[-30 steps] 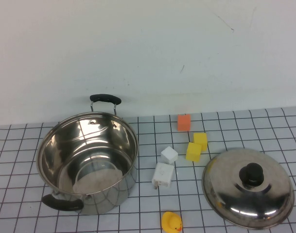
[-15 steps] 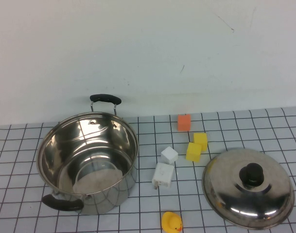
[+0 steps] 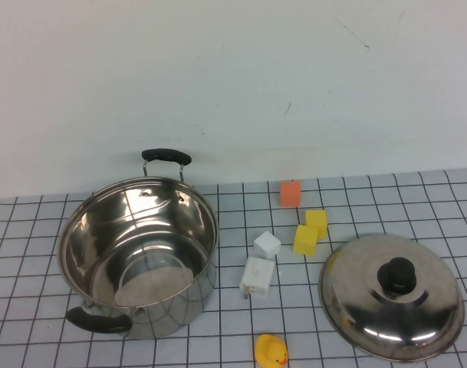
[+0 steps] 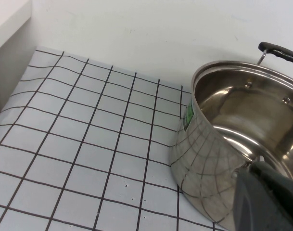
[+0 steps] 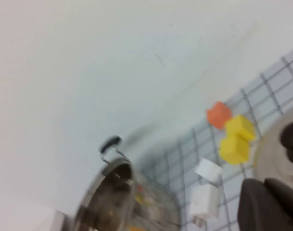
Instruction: Cover the pot
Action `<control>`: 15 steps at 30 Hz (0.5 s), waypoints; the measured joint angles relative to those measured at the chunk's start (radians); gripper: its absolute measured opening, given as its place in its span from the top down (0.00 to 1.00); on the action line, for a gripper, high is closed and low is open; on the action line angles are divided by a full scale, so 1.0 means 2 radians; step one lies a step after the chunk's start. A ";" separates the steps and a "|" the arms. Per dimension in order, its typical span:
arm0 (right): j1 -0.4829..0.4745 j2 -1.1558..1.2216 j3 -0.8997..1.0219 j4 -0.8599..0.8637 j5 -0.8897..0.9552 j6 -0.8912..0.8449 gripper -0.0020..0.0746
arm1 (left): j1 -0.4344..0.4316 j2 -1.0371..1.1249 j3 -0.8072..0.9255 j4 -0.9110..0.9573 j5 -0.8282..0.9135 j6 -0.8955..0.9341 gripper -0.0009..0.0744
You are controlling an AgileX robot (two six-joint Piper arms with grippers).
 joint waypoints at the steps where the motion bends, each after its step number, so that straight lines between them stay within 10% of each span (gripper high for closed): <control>1: 0.000 0.000 0.000 0.011 -0.007 -0.004 0.98 | 0.000 0.000 0.000 0.000 0.000 0.000 0.99; 15: 0.000 0.000 -0.016 0.003 -0.018 -0.231 0.98 | 0.000 0.000 0.000 0.000 0.000 0.000 0.99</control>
